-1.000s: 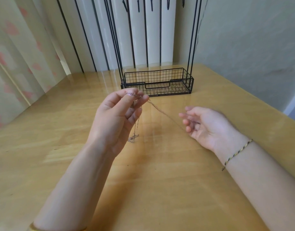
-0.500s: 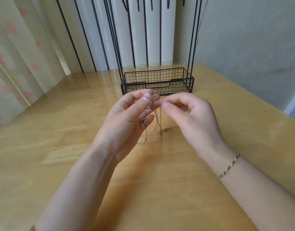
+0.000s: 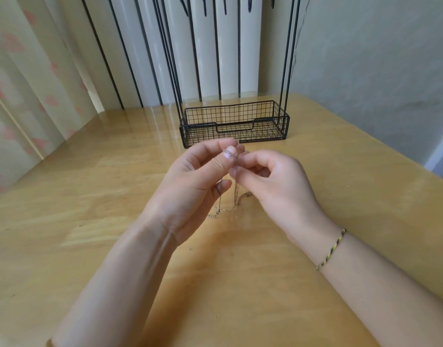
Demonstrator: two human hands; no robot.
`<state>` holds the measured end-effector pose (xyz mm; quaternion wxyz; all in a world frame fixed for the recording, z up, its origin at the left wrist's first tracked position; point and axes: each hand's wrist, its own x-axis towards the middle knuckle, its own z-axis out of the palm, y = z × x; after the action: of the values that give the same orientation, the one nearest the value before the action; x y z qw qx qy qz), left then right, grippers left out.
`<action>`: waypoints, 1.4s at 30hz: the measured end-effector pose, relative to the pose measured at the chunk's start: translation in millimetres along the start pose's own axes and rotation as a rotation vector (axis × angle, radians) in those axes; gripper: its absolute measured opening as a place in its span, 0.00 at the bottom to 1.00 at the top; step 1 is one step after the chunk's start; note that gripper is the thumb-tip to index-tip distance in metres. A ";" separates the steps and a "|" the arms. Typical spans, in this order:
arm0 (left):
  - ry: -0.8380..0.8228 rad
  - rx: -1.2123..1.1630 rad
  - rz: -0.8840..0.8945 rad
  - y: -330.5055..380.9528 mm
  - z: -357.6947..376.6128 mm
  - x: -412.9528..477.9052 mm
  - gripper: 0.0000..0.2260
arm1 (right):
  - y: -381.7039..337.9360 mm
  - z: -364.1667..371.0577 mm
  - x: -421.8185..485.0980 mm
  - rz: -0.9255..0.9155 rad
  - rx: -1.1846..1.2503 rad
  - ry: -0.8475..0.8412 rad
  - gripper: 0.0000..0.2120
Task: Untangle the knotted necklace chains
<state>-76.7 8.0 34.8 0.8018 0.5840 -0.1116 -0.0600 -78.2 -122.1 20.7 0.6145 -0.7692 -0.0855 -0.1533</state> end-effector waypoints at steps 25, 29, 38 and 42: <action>0.296 -0.275 0.005 7.0 -18.1 10.3 0.14 | 5.8 -25.6 17.5 0.529 0.548 0.087 0.06; 0.368 -0.327 -0.023 7.5 -20.8 12.7 0.16 | 4.8 -26.5 19.2 0.538 0.681 0.074 0.12; 0.406 -0.334 0.015 6.5 -20.7 13.4 0.13 | 12.0 -22.3 12.1 0.134 -0.205 0.085 0.24; 0.369 -0.240 0.023 5.5 -18.6 13.1 0.13 | 17.0 -21.5 14.9 0.009 -0.380 0.086 0.16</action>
<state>-59.6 23.9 36.0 0.8729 0.4843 0.0382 0.0440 -61.5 -147.8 14.5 0.4622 -0.8643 -0.0251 -0.1966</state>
